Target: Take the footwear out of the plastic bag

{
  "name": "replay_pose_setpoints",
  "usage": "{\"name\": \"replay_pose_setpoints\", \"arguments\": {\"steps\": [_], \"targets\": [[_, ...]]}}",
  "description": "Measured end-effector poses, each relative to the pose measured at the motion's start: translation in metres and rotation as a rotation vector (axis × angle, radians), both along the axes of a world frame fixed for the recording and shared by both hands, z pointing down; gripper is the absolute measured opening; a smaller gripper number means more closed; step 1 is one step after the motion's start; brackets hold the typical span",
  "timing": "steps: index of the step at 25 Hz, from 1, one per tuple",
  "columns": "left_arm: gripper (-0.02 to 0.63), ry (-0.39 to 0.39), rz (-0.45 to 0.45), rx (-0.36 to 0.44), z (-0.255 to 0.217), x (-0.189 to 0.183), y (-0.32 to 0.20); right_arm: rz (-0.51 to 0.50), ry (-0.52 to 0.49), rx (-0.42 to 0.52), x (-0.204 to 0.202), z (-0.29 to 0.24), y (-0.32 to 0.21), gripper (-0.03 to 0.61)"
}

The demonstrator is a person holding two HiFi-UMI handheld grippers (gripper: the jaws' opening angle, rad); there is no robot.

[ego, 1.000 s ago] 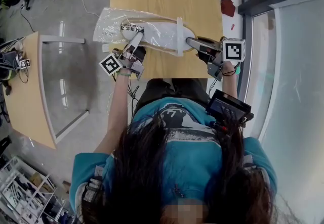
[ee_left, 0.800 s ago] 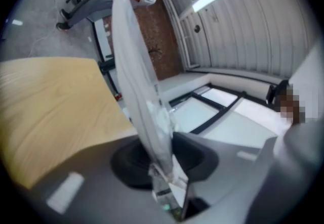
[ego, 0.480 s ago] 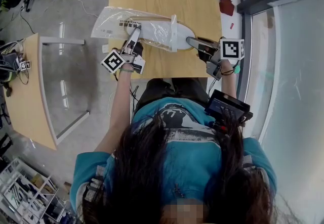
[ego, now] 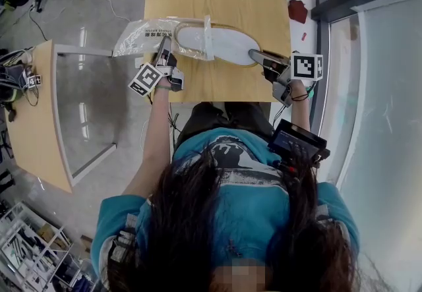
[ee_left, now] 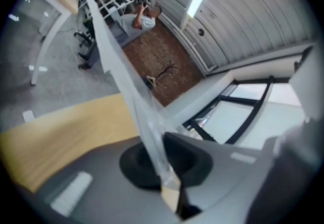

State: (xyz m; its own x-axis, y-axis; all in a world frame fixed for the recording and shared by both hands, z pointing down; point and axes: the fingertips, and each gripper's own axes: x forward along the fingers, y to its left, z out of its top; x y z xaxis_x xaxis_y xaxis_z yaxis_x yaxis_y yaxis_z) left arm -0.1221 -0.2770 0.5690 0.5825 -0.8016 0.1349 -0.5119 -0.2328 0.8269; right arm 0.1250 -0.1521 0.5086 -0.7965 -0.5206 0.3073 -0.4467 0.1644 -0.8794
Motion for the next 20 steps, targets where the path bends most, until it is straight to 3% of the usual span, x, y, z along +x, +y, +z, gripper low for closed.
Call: {"name": "replay_pose_setpoints", "arguments": {"steps": [7,12,20], "targets": [[0.0,-0.146,0.002,0.0,0.008,-0.01,-0.006,0.026,0.006,-0.005,0.013,0.001,0.007,0.087],[-0.002,-0.209,-0.06,-0.025,0.015,-0.023,-0.012,0.069,0.02,-0.036,0.026,0.001,0.01,0.086],[-0.002,-0.217,-0.164,-0.101,0.034,-0.037,-0.017,0.138,0.04,-0.014,0.054,-0.007,0.016,0.083]]}}
